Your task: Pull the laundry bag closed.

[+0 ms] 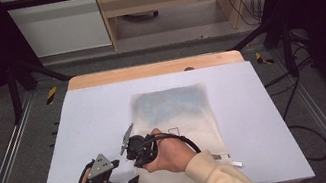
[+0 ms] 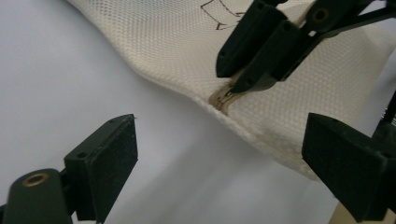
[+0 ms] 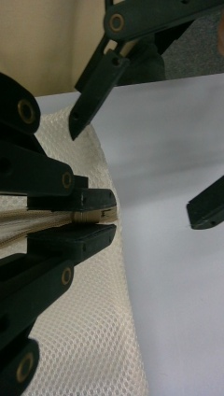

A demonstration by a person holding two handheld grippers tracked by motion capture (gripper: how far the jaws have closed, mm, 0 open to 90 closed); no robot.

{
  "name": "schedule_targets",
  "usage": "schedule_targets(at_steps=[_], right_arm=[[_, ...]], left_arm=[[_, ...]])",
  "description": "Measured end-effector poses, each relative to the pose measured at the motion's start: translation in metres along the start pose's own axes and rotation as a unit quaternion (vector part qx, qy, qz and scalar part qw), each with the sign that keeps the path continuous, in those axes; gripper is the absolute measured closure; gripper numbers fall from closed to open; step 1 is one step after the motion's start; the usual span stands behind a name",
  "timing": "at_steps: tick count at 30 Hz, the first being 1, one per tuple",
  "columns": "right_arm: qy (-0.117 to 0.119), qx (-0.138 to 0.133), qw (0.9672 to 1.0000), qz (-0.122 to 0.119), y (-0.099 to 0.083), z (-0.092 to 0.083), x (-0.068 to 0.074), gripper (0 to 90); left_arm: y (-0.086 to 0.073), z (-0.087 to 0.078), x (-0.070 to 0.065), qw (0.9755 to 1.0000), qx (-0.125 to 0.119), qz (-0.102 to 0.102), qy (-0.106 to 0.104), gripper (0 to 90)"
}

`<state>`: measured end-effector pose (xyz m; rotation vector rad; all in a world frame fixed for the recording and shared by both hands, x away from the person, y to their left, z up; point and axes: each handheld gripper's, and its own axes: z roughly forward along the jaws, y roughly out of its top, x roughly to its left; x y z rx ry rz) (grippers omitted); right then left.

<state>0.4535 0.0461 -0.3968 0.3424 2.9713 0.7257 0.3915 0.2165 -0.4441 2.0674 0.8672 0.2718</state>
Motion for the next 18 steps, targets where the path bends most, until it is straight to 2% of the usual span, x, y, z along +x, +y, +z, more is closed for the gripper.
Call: schedule_targets(at_steps=[2, 5, 7, 9, 14, 18], right_arm=[[0.001, 0.001, 1.0000, 0.000, 0.000, -0.001, 0.000, 81.8], [0.004, -0.002, 1.0000, 0.003, 0.000, -0.002, 0.000, 81.9], [0.002, -0.003, 1.0000, 0.000, -0.001, -0.003, -0.001, 81.8], [0.002, -0.005, 1.0000, 0.003, -0.001, -0.005, -0.001, 81.8], [0.001, -0.005, 1.0000, -0.002, -0.001, -0.008, -0.001, 81.8], [-0.001, -0.008, 1.0000, -0.001, -0.001, -0.010, -0.002, 81.8]], left_arm=[[0.001, 0.001, -0.002, 0.9998, -0.007, -0.013, -0.016, 11.2], [0.002, 0.005, -0.005, 0.9996, -0.011, -0.008, -0.026, 15.0], [0.003, 0.008, -0.006, 0.9996, -0.005, -0.001, -0.028, 20.7], [0.003, 0.012, -0.007, 0.9996, 0.000, 0.000, -0.027, 21.6], [0.003, 0.017, -0.006, 0.9995, 0.003, -0.005, -0.031, 26.4], [0.003, 0.024, -0.004, 0.9989, 0.011, -0.011, -0.043, 30.9]])
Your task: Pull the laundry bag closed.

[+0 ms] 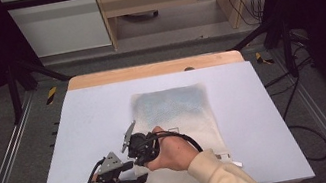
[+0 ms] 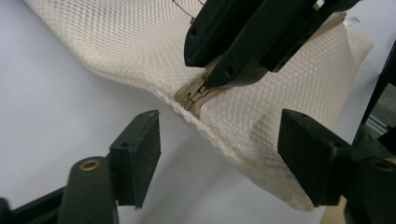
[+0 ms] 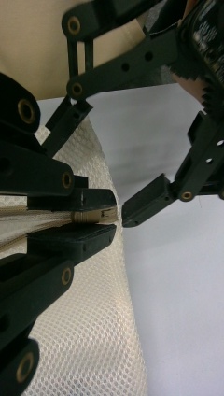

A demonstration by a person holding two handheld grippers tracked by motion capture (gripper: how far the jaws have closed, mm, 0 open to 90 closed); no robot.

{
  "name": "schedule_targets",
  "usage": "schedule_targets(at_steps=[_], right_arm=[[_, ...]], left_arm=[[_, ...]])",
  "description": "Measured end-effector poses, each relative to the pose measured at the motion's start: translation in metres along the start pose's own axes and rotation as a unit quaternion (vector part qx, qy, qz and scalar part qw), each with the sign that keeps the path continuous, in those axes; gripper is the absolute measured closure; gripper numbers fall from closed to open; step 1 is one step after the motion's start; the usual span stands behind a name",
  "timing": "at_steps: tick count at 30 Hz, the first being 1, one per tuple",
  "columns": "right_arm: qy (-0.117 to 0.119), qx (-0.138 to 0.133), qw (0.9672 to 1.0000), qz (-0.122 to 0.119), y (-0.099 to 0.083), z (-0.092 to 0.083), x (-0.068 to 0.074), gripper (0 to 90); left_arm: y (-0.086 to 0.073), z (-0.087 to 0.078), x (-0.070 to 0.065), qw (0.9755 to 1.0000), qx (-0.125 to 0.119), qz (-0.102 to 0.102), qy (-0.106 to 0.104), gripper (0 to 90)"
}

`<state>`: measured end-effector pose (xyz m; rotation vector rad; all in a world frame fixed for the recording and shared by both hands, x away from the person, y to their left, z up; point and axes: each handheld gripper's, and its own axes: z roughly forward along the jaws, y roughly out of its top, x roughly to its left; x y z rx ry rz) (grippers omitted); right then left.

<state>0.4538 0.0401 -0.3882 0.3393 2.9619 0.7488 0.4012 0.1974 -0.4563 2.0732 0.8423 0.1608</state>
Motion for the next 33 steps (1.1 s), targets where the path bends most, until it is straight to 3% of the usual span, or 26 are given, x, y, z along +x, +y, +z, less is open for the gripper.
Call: schedule_targets(at_steps=[4, 12, 15, 20, 33], right_arm=[[0.000, -0.001, 1.0000, -0.001, 0.000, -0.001, 0.000, 81.8], [0.000, -0.002, 1.0000, 0.002, -0.001, -0.002, 0.000, 81.8], [-0.001, -0.003, 1.0000, 0.002, -0.001, -0.002, 0.000, 81.8], [0.000, -0.004, 1.0000, 0.001, -0.001, -0.002, 0.000, 81.8], [0.001, 0.002, 1.0000, -0.001, -0.001, -0.001, 0.000, 81.8]], left_arm=[[0.001, 0.004, 0.004, 0.9996, -0.008, -0.015, -0.023, 36.7], [0.003, 0.009, 0.008, 0.9990, -0.011, -0.012, -0.042, 42.5], [0.003, 0.014, 0.011, 0.9977, -0.015, -0.029, -0.059, 45.0], [0.004, 0.018, 0.015, 0.9963, -0.020, -0.037, -0.075, 46.9], [0.004, 0.022, 0.021, 0.9949, -0.009, -0.036, -0.093, 54.7]])
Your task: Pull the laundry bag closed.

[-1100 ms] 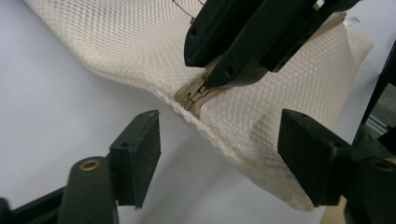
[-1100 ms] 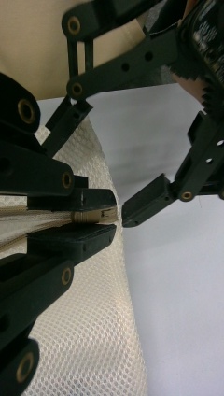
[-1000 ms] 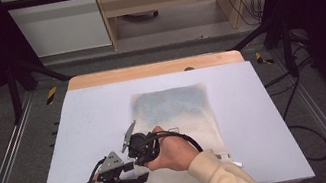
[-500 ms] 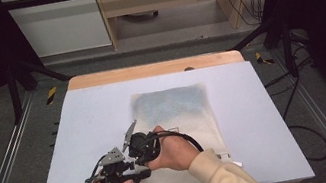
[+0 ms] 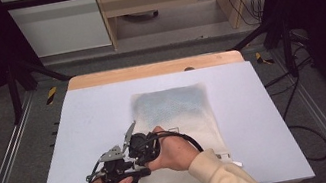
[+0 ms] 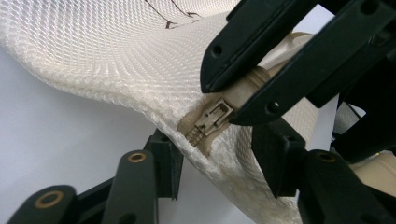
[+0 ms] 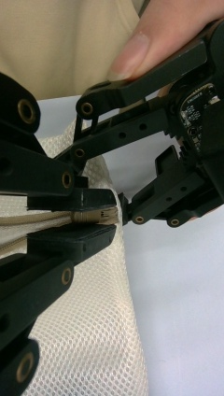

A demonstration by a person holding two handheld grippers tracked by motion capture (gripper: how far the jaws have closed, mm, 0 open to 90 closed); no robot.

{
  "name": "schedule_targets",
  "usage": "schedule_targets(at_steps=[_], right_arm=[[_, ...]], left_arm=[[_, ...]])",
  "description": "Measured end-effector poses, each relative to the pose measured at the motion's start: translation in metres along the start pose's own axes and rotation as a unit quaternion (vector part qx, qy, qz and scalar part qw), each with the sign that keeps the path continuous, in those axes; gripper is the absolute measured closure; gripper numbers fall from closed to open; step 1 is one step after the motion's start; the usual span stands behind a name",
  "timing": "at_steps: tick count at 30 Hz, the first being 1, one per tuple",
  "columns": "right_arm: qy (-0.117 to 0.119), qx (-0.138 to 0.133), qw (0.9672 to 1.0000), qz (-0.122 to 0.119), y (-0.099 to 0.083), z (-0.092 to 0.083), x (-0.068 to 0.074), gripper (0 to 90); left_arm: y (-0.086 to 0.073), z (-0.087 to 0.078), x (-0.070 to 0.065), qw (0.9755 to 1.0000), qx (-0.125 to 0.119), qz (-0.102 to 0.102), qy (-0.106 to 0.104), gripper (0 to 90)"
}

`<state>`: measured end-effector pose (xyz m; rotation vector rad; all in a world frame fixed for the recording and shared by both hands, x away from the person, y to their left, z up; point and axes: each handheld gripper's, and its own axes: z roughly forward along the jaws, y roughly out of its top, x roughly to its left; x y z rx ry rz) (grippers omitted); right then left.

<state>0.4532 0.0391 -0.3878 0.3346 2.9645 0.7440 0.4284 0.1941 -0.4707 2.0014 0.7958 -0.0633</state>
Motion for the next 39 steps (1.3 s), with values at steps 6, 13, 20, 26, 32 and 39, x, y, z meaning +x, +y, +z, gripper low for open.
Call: schedule_targets(at_steps=[6, 13, 20, 26, 32, 39], right_arm=[[0.001, -0.001, 1.0000, -0.001, 0.0001, 0.0013, -0.0004, 81.8], [-0.002, 0.002, 1.0000, 0.000, -0.0005, 0.0017, 0.0001, 81.8], [-0.002, 0.003, 1.0000, -0.003, -0.0022, 0.0026, -0.0006, 81.8], [-0.002, 0.002, 1.0000, -0.001, -0.0034, 0.0022, -0.0004, 81.8], [-0.002, 0.003, 1.0000, 0.001, -0.0044, 0.0021, 0.0001, 81.8], [-0.004, 0.004, 1.0000, 0.001, -0.0048, 0.0024, 0.0001, 81.8]], left_arm=[[0.0008, 0.0027, 0.0037, 0.9999, 0.005, -0.003, -0.010, 57.2], [0.0002, 0.0051, 0.0054, 0.9999, 0.008, -0.002, -0.012, 64.1], [0.0007, 0.0086, 0.0057, 0.9998, 0.013, 0.000, -0.017, 73.3], [0.0008, 0.0074, 0.0062, 0.9998, 0.013, -0.001, -0.017, 77.3], [0.0009, 0.0069, 0.0062, 0.9998, 0.013, -0.001, -0.017, 79.3], [0.0010, 0.0061, 0.0072, 0.9998, 0.013, -0.002, -0.017, 82.0]])
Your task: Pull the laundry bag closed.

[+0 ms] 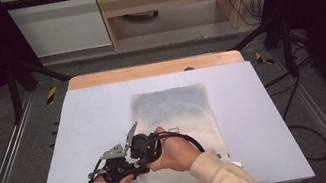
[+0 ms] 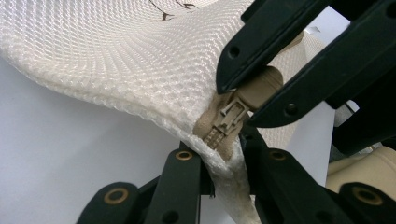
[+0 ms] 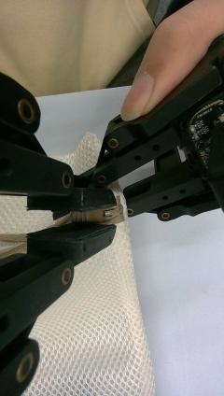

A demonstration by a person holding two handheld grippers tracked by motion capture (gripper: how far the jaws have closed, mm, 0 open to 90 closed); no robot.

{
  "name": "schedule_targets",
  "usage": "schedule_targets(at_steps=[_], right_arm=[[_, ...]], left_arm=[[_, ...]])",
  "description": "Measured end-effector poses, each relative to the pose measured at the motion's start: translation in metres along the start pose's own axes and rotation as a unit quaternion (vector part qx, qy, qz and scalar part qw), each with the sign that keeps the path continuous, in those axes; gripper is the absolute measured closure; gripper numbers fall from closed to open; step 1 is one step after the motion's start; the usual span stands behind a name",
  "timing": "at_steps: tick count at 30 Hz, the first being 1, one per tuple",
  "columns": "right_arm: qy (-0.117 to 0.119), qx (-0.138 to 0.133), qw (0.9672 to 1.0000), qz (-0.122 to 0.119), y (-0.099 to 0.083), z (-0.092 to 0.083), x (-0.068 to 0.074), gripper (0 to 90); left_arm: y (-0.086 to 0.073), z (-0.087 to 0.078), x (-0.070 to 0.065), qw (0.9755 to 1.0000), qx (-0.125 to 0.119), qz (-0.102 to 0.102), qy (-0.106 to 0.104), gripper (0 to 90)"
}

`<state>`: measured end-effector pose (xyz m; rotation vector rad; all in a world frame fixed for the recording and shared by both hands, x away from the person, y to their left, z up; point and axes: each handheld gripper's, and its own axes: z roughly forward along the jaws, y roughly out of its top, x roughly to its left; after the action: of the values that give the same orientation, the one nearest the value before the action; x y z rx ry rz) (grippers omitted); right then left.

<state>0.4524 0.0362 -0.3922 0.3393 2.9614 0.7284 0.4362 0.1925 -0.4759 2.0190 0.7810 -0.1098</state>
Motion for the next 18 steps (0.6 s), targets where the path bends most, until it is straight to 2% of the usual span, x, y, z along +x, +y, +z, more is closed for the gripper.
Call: schedule_targets(at_steps=[18], right_arm=[[-0.005, 0.003, 0.9999, -0.012, -0.0043, 0.0043, -0.0002, 81.8]], left_arm=[[0.0004, -0.0017, 0.0005, 1.0000, 0.004, -0.001, 0.002, 84.7]])
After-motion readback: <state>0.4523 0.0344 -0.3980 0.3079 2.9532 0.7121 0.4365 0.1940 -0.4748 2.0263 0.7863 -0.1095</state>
